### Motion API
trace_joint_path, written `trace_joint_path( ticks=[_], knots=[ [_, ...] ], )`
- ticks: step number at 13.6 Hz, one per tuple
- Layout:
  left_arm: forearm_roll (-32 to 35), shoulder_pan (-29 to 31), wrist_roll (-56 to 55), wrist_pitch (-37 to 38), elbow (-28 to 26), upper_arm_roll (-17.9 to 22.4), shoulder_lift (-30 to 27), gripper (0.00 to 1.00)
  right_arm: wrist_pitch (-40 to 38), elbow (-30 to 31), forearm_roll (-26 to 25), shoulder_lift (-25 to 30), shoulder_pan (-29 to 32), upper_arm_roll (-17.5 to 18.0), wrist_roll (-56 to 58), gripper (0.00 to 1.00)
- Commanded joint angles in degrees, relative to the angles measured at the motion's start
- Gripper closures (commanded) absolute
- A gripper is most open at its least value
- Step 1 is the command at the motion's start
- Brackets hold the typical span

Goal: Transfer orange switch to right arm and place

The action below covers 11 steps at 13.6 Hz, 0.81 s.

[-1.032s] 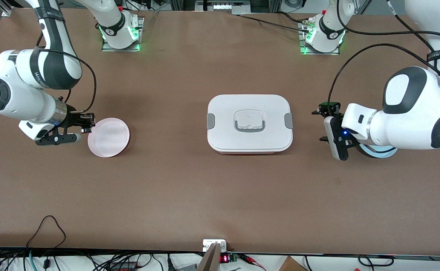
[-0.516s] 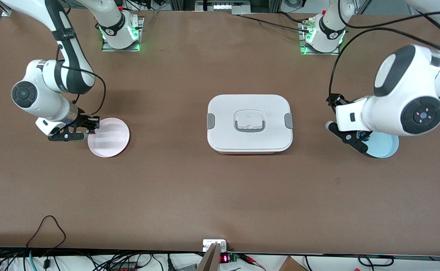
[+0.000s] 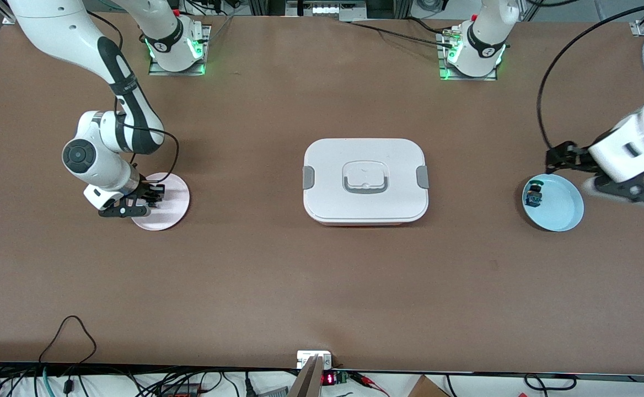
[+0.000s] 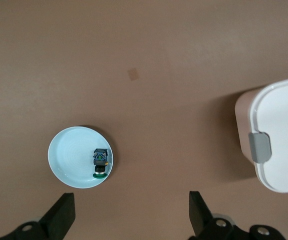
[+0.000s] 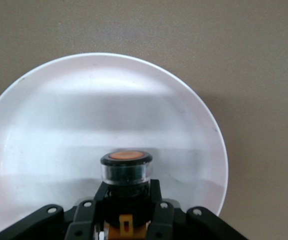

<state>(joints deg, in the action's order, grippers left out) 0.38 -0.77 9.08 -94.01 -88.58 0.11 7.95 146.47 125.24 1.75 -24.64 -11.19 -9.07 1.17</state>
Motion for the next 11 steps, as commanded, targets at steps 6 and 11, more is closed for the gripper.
trace_joint_path(
  ticks=[6,11],
  knots=[
    [2.1,-0.2,-3.2,-8.4,-16.9,0.2,-11.8,0.0,-4.8,-4.3,1.4,3.9,0.4,2.1,-1.8,0.0],
    [2.0,1.0,-7.7,-8.5,-17.4,-1.3,-12.0,0.0,-23.8,-15.0,0.7,13.1,0.5,2.9,-1.1,0.0]
  ],
)
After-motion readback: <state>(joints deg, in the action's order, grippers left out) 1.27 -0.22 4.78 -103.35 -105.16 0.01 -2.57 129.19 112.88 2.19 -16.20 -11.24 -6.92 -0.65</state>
